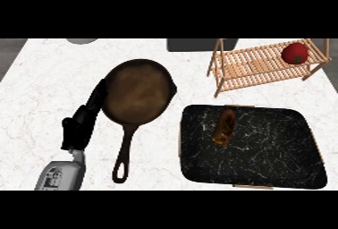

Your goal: Pick the tomato from the tray and place it in the tiered shelf

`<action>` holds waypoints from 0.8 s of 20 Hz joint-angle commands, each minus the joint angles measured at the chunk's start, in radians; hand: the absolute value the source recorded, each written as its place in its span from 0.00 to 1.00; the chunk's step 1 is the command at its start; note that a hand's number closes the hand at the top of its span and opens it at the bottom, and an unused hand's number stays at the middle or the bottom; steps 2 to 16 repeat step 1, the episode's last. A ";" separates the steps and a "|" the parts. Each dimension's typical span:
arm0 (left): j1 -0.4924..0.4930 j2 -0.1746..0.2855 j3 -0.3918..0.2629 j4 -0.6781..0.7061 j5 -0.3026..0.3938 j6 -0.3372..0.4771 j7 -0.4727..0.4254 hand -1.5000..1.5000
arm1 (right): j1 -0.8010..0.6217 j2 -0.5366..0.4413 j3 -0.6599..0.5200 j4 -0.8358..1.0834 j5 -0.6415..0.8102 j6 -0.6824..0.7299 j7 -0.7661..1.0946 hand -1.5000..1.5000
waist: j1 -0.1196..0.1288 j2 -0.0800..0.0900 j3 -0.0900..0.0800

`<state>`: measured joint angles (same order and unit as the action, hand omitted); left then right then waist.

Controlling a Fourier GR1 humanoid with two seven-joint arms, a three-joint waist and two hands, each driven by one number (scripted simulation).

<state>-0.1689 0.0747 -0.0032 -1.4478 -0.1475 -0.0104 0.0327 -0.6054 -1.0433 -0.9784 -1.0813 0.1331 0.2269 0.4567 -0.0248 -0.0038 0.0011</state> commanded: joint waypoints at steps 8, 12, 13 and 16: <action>-0.029 0.003 -0.004 -0.012 -0.011 0.004 0.026 0.50 | 0.137 -0.080 -0.123 0.104 -0.074 0.134 -0.108 0.00 | 0.004 0.001 0.000; -0.029 0.003 -0.004 -0.012 -0.011 0.004 0.026 0.50 | 0.137 -0.080 -0.123 0.104 -0.074 0.134 -0.108 0.00 | 0.004 0.001 0.000; -0.029 0.003 -0.004 -0.012 -0.011 0.004 0.026 0.50 | 0.137 -0.080 -0.123 0.104 -0.074 0.134 -0.108 0.00 | 0.004 0.001 0.000; -0.029 0.003 -0.004 -0.012 -0.011 0.004 0.026 0.50 | 0.137 -0.080 -0.123 0.104 -0.074 0.134 -0.108 0.00 | 0.004 0.001 0.000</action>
